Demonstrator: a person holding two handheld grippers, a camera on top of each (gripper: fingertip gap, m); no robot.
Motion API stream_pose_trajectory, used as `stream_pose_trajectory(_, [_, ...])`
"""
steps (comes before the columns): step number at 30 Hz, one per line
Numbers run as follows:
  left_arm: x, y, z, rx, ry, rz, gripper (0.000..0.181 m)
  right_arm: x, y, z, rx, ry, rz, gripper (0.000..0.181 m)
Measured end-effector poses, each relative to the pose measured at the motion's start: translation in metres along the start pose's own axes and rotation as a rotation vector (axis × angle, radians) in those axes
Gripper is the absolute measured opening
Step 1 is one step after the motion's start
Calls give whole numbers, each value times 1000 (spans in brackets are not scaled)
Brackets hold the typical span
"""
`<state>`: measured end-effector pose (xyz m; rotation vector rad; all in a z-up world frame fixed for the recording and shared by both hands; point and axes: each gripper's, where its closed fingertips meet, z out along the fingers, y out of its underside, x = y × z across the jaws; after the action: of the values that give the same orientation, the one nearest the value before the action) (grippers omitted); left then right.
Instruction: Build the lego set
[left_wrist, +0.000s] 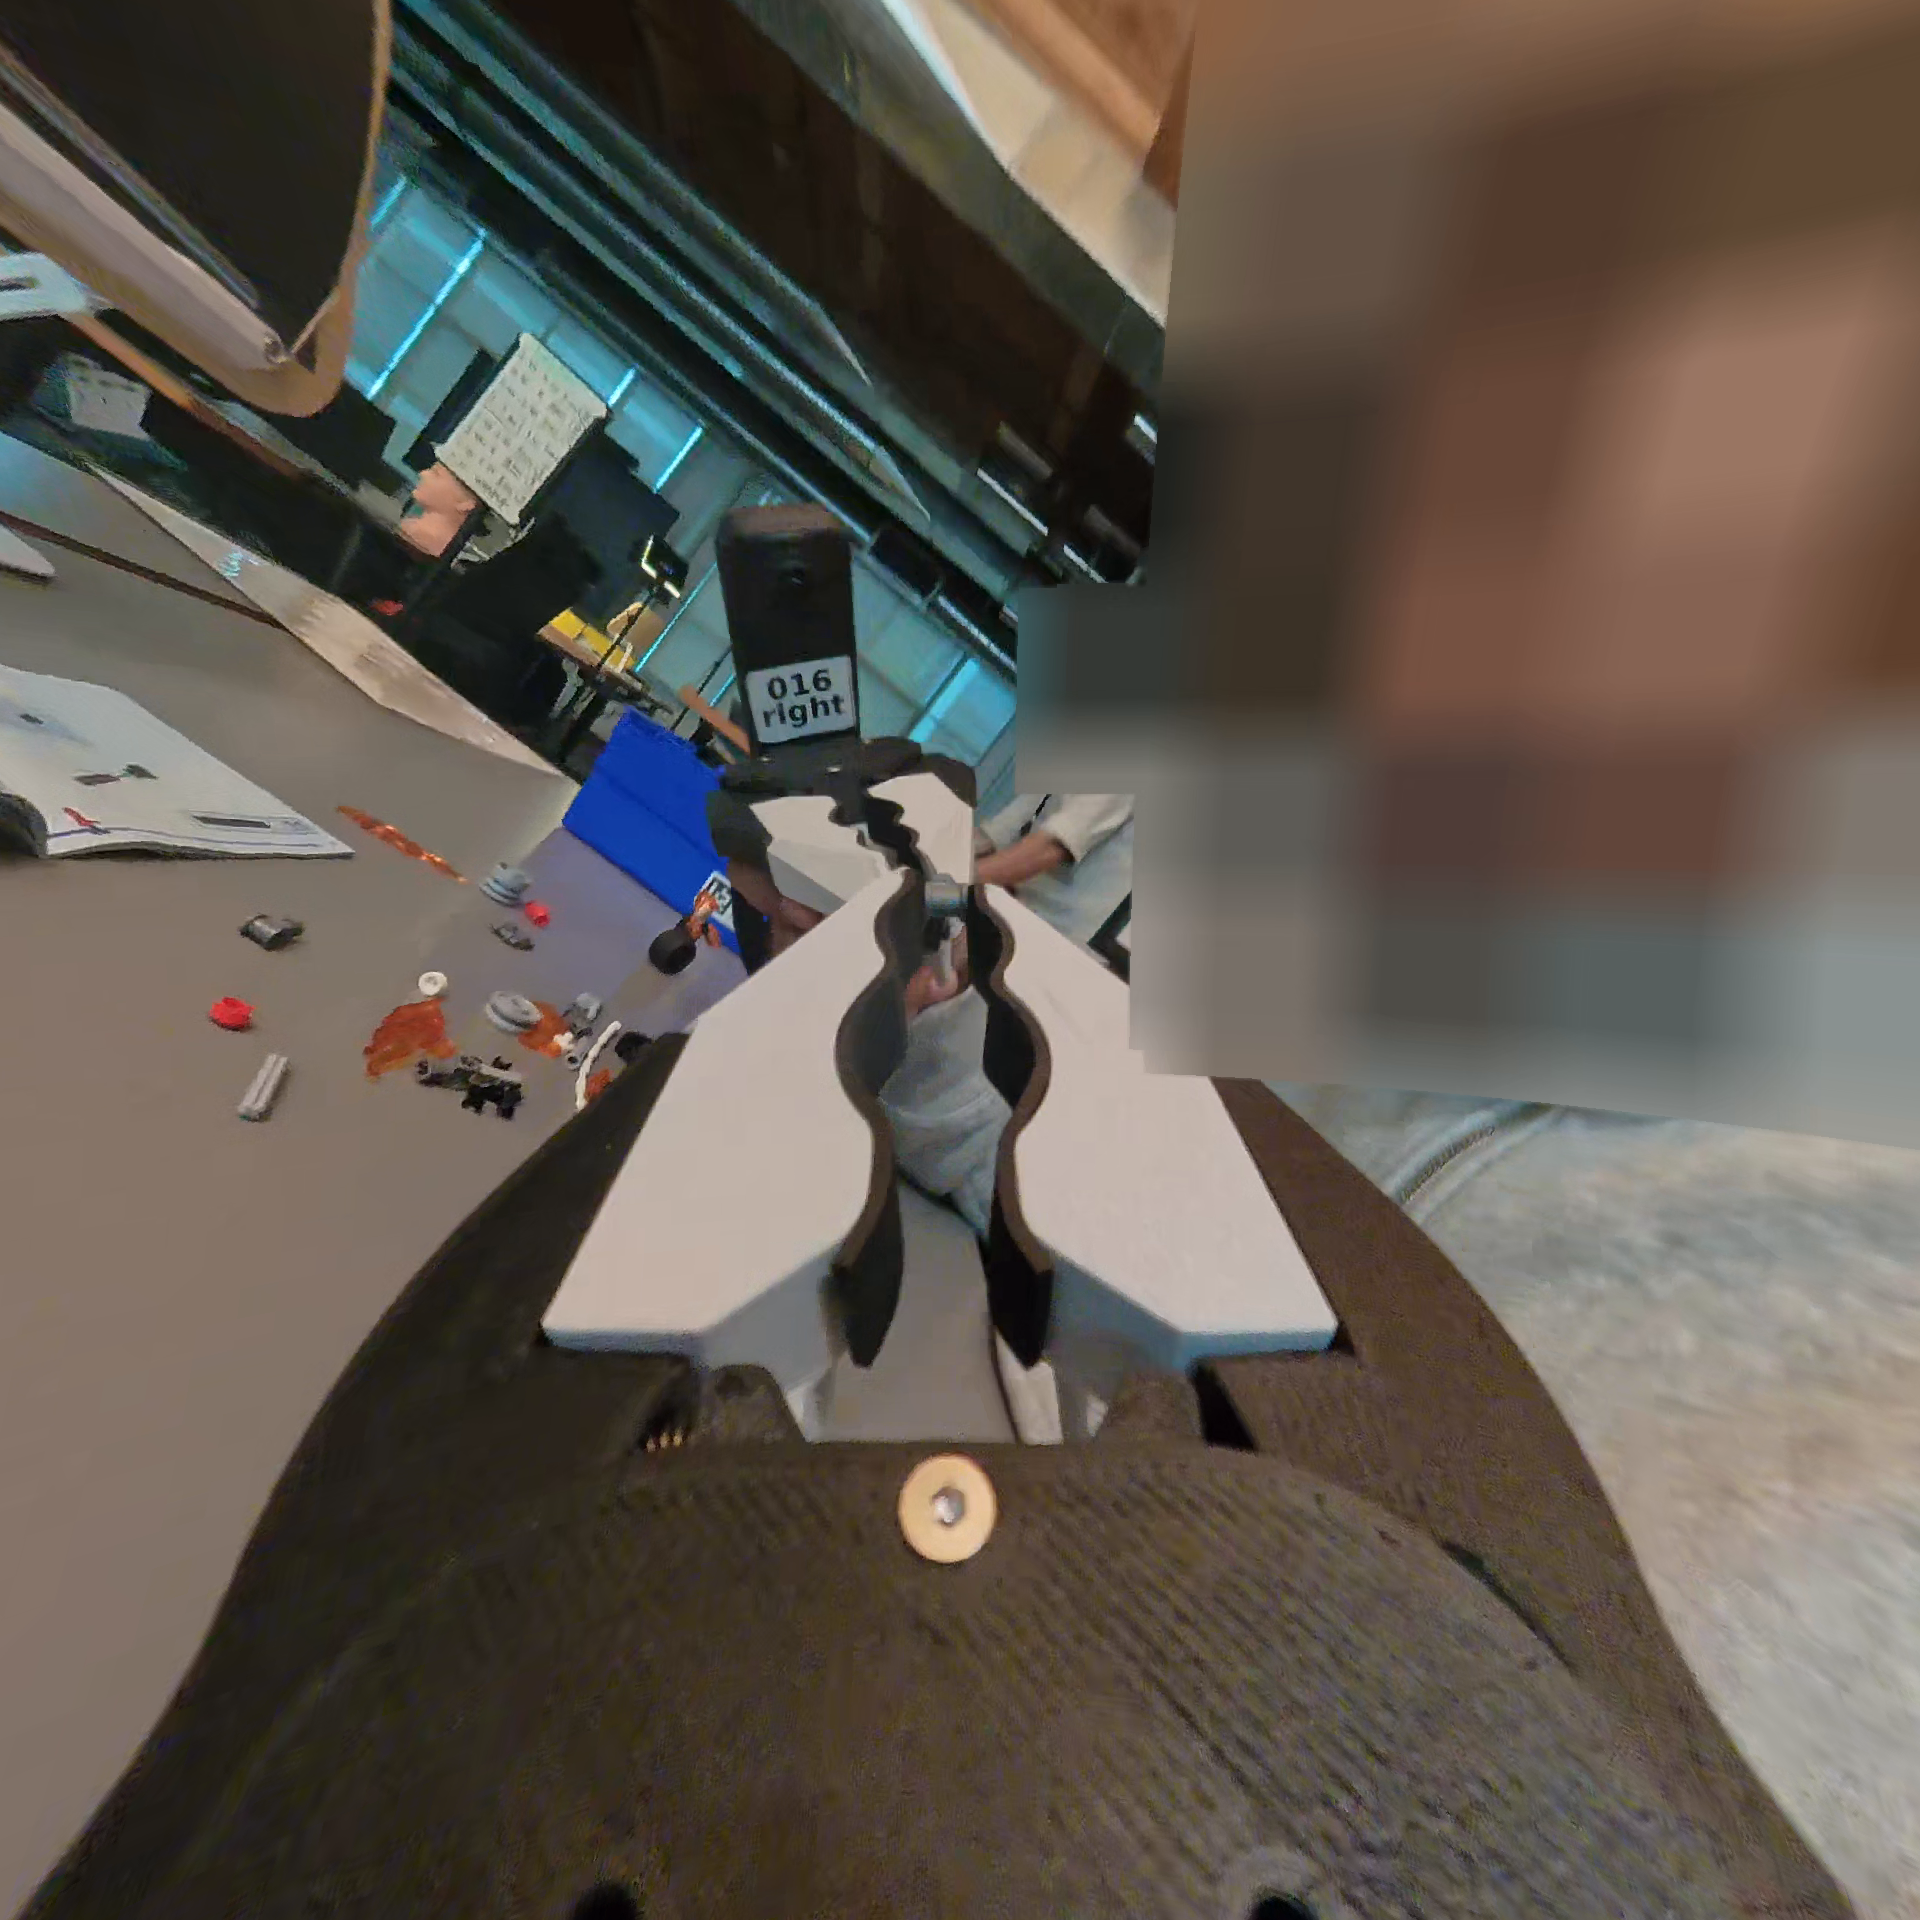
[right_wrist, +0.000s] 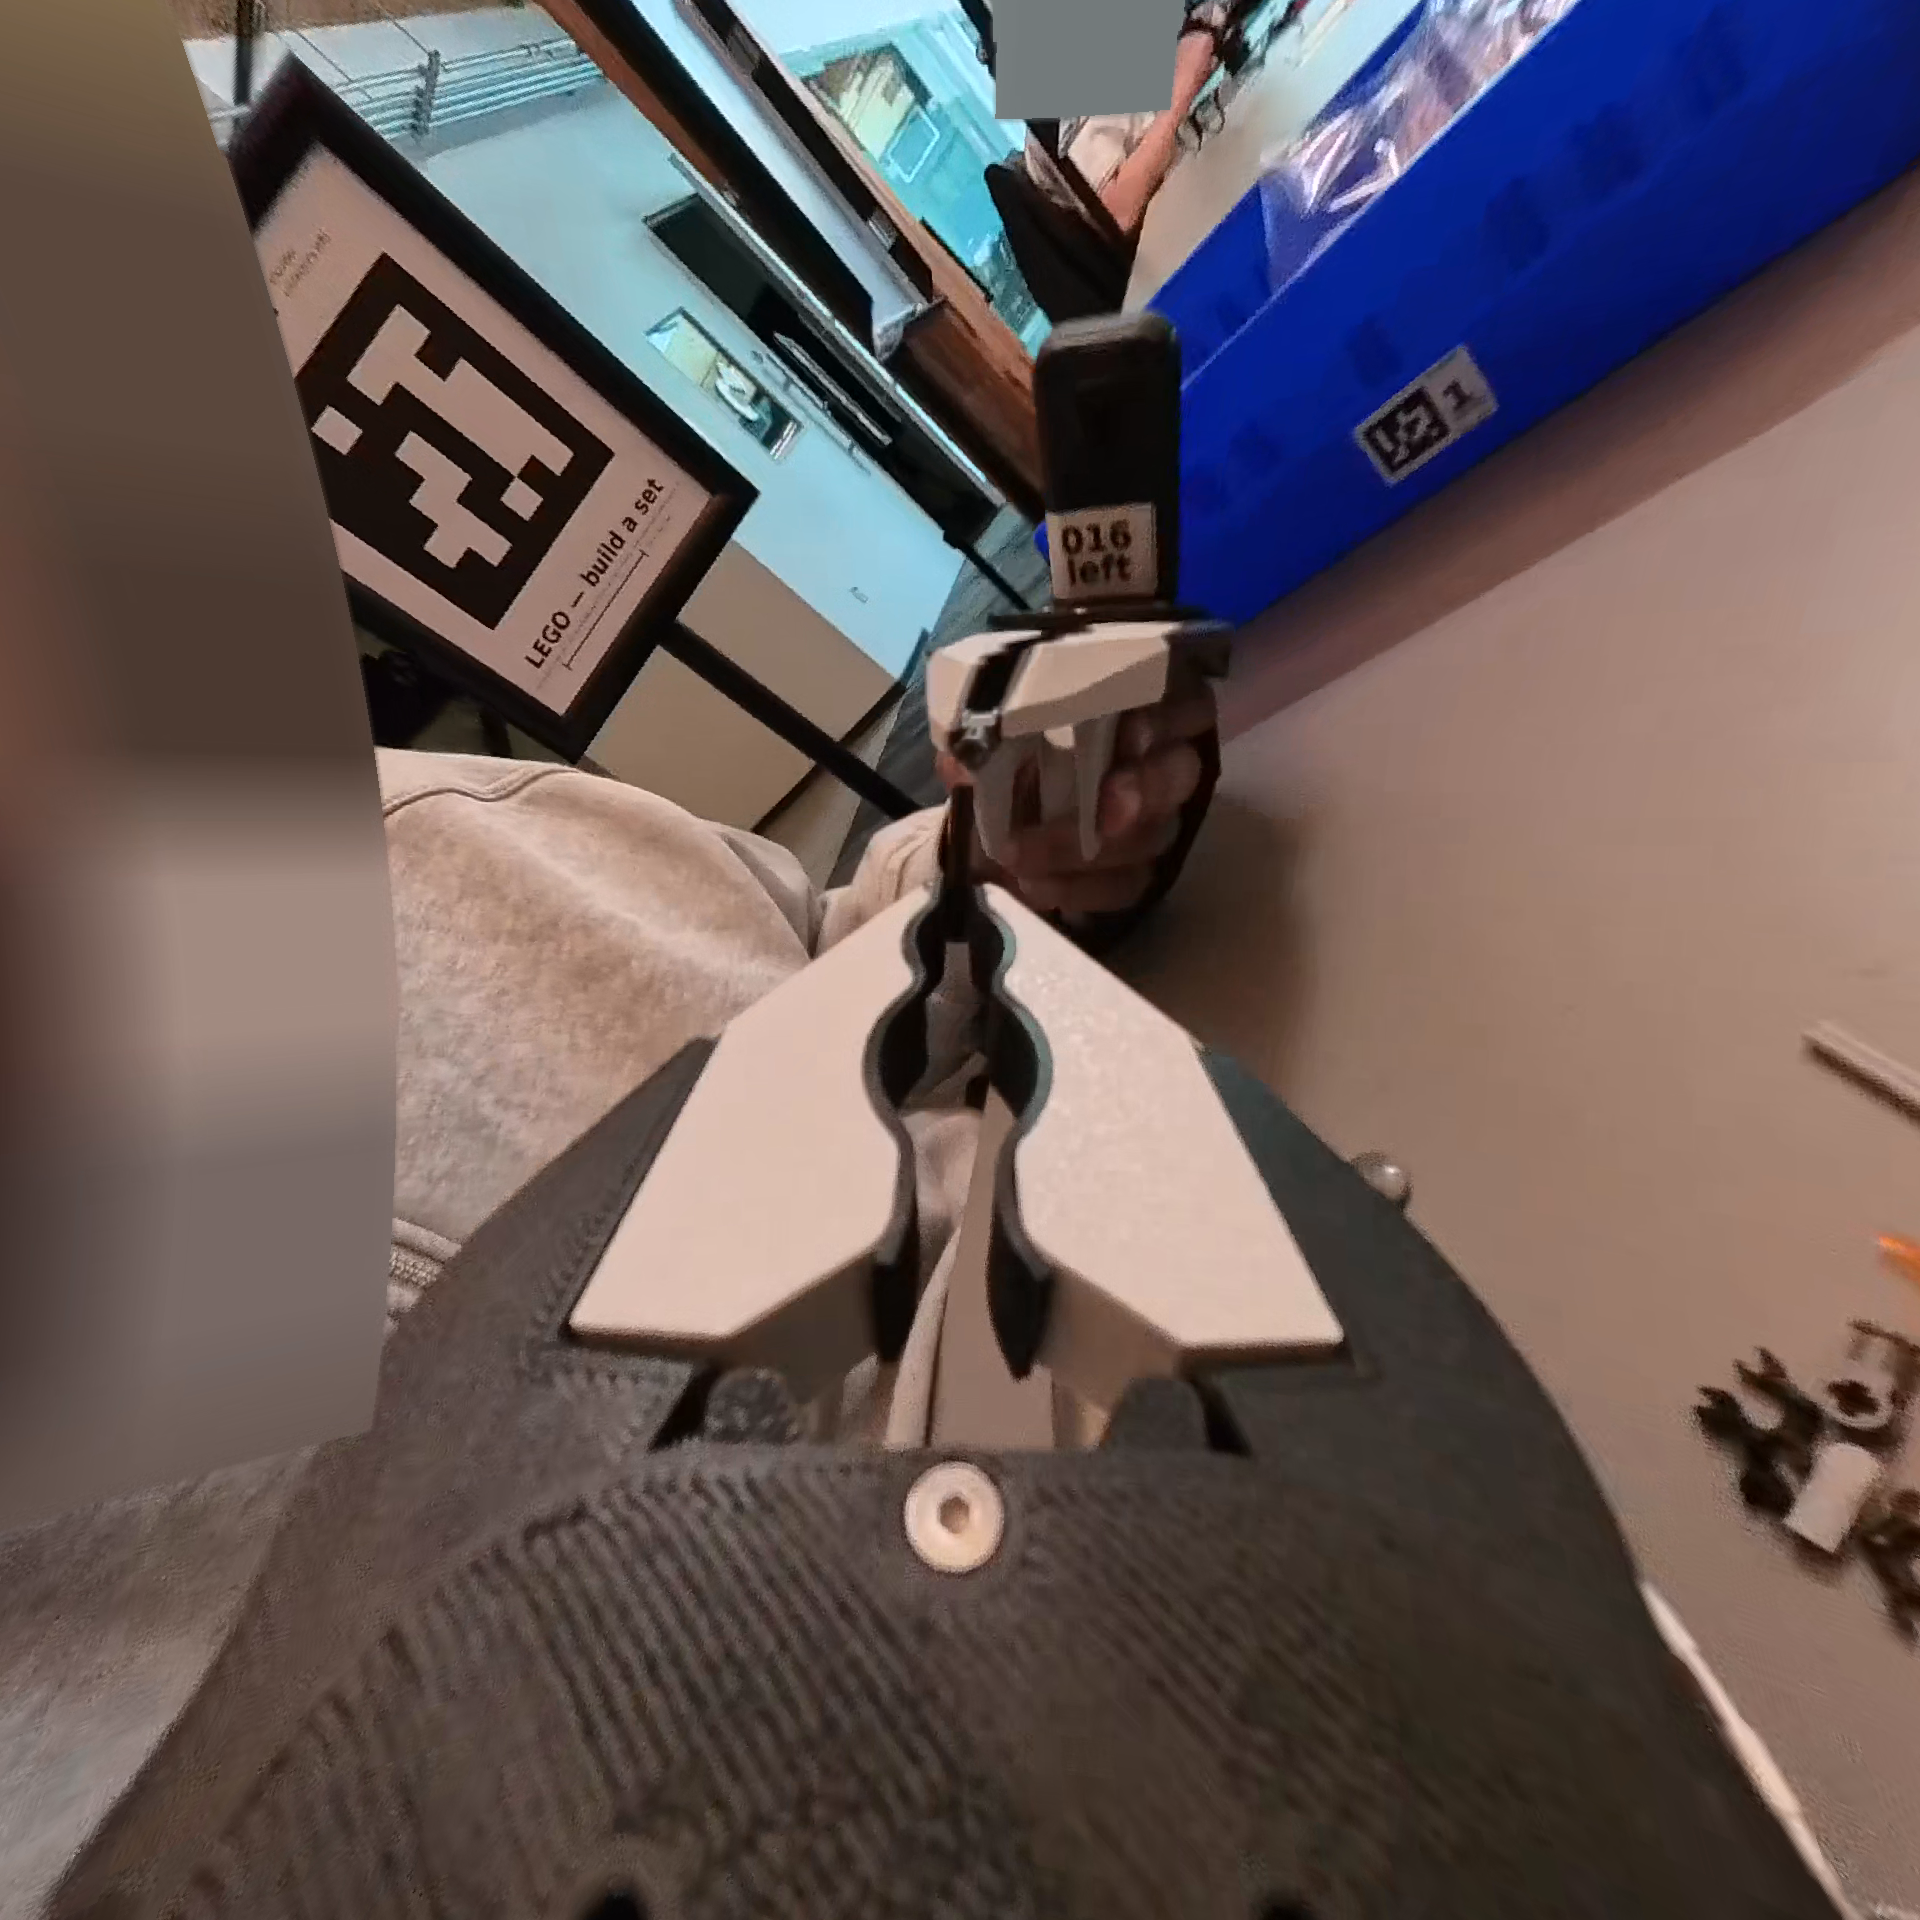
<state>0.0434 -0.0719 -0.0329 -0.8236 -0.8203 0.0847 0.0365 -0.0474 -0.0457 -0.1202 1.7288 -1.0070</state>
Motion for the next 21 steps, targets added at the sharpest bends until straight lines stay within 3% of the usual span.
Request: stream_pose_trajectory(21, [4,27,-2,-227,-40,141,5,4,21,7,-63,-130,188,0])
